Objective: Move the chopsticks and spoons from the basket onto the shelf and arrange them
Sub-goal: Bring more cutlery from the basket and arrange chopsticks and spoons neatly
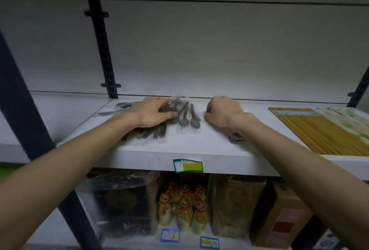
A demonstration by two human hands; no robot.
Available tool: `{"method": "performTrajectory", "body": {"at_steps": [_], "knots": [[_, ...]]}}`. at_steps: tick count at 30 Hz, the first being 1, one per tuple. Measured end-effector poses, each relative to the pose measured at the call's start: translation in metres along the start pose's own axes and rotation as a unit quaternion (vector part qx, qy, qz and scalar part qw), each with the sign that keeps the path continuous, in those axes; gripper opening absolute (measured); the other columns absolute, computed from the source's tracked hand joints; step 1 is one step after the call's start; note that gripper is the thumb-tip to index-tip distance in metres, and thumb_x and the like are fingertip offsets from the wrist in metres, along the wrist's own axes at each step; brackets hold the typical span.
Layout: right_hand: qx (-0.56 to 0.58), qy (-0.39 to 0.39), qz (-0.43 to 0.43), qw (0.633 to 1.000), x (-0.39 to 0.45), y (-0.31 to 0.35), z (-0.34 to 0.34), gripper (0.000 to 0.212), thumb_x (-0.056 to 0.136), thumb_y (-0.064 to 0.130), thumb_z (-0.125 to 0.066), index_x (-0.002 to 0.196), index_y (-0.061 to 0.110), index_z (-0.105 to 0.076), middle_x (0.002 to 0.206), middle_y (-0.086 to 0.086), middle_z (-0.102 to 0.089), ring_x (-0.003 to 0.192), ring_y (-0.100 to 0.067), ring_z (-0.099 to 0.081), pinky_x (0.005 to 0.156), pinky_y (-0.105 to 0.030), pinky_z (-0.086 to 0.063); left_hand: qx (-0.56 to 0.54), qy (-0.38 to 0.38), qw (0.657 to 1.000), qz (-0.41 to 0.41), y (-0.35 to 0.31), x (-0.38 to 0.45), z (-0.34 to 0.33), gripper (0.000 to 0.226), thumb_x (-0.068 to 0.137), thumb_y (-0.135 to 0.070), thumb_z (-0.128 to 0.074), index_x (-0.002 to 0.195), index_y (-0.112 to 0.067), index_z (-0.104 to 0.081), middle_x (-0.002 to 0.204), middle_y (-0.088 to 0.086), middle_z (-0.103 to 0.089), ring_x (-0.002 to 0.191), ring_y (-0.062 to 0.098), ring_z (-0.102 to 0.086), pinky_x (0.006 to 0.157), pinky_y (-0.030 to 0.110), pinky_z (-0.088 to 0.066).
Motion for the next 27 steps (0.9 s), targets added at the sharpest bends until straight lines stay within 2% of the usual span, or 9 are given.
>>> {"method": "performTrajectory", "body": {"at_steps": [2,6,12,14,16,18,20,23,27], "knots": [[0.035,0.009,0.038,0.999,0.001,0.009,-0.002,0.014,0.087,0.025,-0.06,0.095,0.023,-0.072,0.1,-0.004,-0.072,0.101,-0.03,-0.066,0.072,-0.027,-0.041,-0.001,-0.011,1.0,0.015,0.01,-0.003,0.0,0.073,0.078,-0.087,-0.034,0.126,-0.036,-0.057,0.132,-0.001,-0.063,0.119,0.027,-0.057,0.094,0.05,-0.05],[0.115,0.025,0.076,0.99,-0.005,0.019,0.003,0.023,0.08,0.018,-0.061,0.092,0.023,-0.079,0.095,0.007,-0.077,0.094,-0.017,-0.068,0.083,-0.027,-0.054,0.014,-0.016,0.998,0.052,0.018,-0.003,0.002,0.074,0.088,-0.078,-0.044,0.146,-0.033,-0.047,0.147,0.002,-0.053,0.134,0.029,-0.048,0.103,0.047,-0.045],[0.281,0.049,0.063,0.956,-0.016,0.012,0.011,0.03,0.081,0.005,-0.057,0.074,0.02,-0.081,0.068,0.016,-0.074,0.07,0.009,-0.064,0.06,-0.005,-0.042,0.0,-0.051,0.995,0.08,0.022,0.002,-0.002,0.07,0.091,-0.069,-0.051,0.146,-0.027,-0.046,0.148,0.004,-0.05,0.134,0.028,-0.047,0.101,0.042,-0.041],[0.294,0.004,0.048,0.955,-0.014,0.01,0.013,0.024,0.081,0.01,-0.059,0.071,0.021,-0.078,0.062,0.016,-0.07,0.065,0.005,-0.063,0.059,-0.012,-0.043,-0.015,-0.072,0.994,0.084,0.02,0.001,0.002,0.077,0.089,-0.072,-0.051,0.15,-0.025,-0.042,0.152,0.005,-0.047,0.137,0.03,-0.045,0.105,0.044,-0.041],[0.259,-0.065,0.011,0.964,-0.007,0.011,0.015,0.013,0.084,0.033,-0.065,0.082,0.024,-0.073,0.07,0.014,-0.07,0.077,-0.007,-0.065,0.068,-0.026,-0.048,-0.026,-0.088,0.991,0.095,0.019,-0.001,0.01,0.085,0.086,-0.078,-0.048,0.151,-0.024,-0.039,0.154,0.006,-0.044,0.137,0.031,-0.046,0.106,0.046,-0.042],[0.211,-0.046,-0.031,0.976,-0.001,0.023,0.014,0.046,0.083,0.065,-0.06,0.101,0.023,-0.066,0.086,0.008,-0.07,0.089,-0.019,-0.063,0.078,-0.034,-0.05,-0.02,-0.065,0.99,0.121,0.022,-0.003,0.017,0.088,0.083,-0.082,-0.046,0.148,-0.022,-0.044,0.149,0.006,-0.049,0.131,0.03,-0.05,0.1,0.043,-0.045],[0.177,0.019,-0.048,0.983,0.006,0.041,0.01,0.067,0.08,0.078,-0.054,0.098,0.014,-0.062,0.092,0.0,-0.065,0.093,-0.025,-0.062,0.076,-0.034,-0.049,-0.011,-0.005,0.991,0.135,0.026,-0.006,0.017,0.085,0.08,-0.084,-0.047,0.137,-0.022,-0.053,0.134,0.005,-0.059,0.114,0.026,-0.058,0.088,0.038,-0.049],[0.15,0.063,-0.039,0.986,0.01,0.058,0.0,0.056,0.079,0.072,-0.062,0.073,0.017,-0.061,0.074,0.004,-0.065,0.076,-0.019,-0.064,0.067,-0.03,-0.044,-0.015,0.032,0.991,0.132,0.031,-0.014,0.015,0.086,0.072,-0.09,-0.051,0.126,-0.024,-0.058,0.118,0.0,-0.065,0.1,0.02,-0.061,0.083,0.037,-0.052],[0.19,0.088,-0.026,0.978,0.009,0.052,-0.005,0.037,0.079,0.056,-0.07,0.071,0.02,-0.076,0.069,0.009,-0.074,0.072,-0.01,-0.07,0.068,-0.025,-0.053,0.0,0.025,0.99,0.139,0.037,-0.03,0.013,0.09,0.068,-0.092,-0.051,0.127,-0.025,-0.059,0.116,0.0,-0.067,0.1,0.022,-0.062,0.09,0.041,-0.053]]}}
Point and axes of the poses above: each hand's wrist, its own x-axis towards the middle knuckle, its own z-axis out of the back of the hand, y = z × x, the point moved 4 cm from there along x, towards the middle knuckle
